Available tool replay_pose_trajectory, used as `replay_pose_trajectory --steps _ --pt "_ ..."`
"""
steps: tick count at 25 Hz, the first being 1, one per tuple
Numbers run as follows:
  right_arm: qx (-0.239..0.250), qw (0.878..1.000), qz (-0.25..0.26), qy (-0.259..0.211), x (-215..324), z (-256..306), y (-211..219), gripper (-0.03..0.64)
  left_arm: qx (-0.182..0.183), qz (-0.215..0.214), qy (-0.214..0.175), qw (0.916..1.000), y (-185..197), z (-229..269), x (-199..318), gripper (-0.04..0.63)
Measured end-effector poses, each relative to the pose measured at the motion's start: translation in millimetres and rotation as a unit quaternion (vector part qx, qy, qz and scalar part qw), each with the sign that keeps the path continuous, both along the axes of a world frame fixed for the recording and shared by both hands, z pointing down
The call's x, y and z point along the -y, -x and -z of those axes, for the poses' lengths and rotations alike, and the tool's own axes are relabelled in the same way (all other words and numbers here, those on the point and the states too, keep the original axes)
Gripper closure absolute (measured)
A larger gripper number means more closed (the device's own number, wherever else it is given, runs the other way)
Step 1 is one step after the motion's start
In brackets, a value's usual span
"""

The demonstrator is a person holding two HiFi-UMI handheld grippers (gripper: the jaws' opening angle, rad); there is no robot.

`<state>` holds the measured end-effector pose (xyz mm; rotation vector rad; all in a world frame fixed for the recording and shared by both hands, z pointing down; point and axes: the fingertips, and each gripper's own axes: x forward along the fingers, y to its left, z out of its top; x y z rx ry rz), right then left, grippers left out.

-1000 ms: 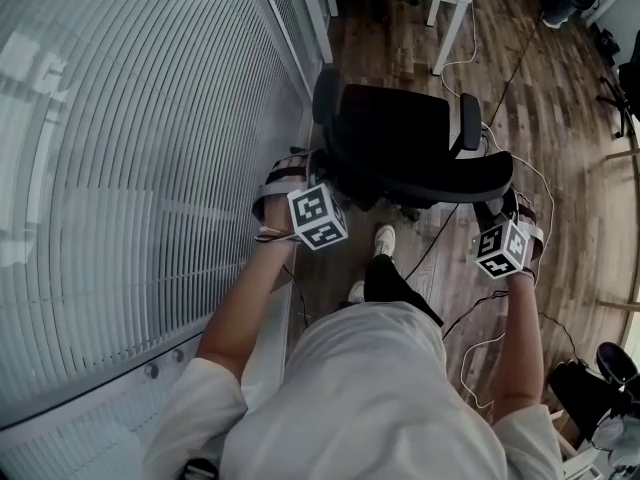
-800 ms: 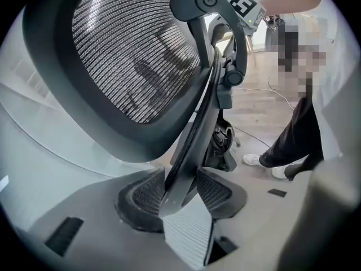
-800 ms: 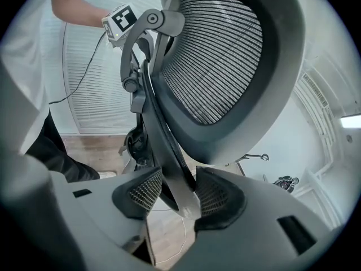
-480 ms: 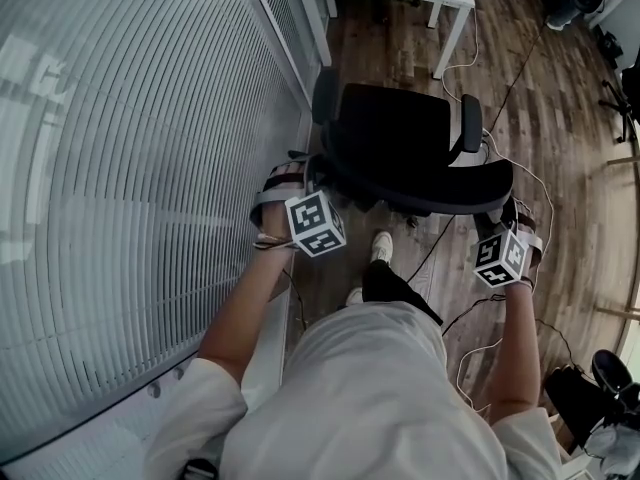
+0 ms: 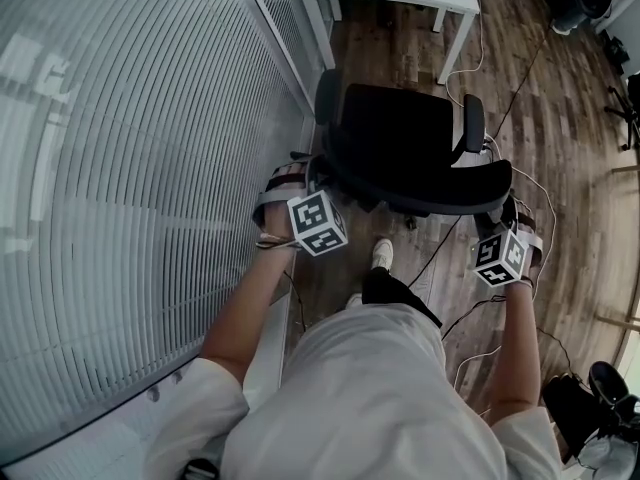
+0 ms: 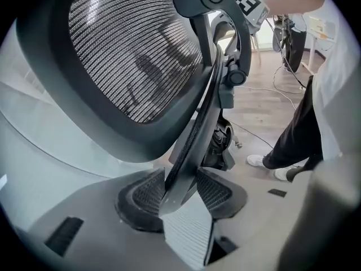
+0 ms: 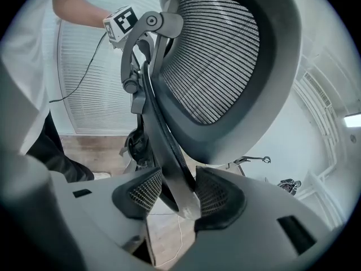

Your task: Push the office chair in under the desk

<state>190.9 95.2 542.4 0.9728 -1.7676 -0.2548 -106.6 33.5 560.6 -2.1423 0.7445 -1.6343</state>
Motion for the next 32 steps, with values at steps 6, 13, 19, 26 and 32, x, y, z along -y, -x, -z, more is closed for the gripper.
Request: replay_pose_trajectory --steps 6,13,19,26,32 --pt "-0.001 1.000 0.007 0.003 17 1 -9 0.413 0.001 0.008 0.004 1.0000 -8 0 12 0.407" --pt "0.002 1.000 0.015 0.003 41 2 -17 0.413 0.005 0.014 0.008 0.9999 -15 2 31 0.407" --pt "0.005 1.000 0.022 0.002 57 1 -26 0.413 0.005 0.019 0.006 0.9998 -22 3 39 0.408" --pt "0.004 1.000 0.020 0.007 82 -1 -21 0.413 -0.001 0.025 0.005 0.9997 -16 2 62 0.408" --pt "0.005 1.000 0.024 0.003 106 0 -8 0.413 0.003 0.037 0.005 0.9993 -4 1 89 0.407"
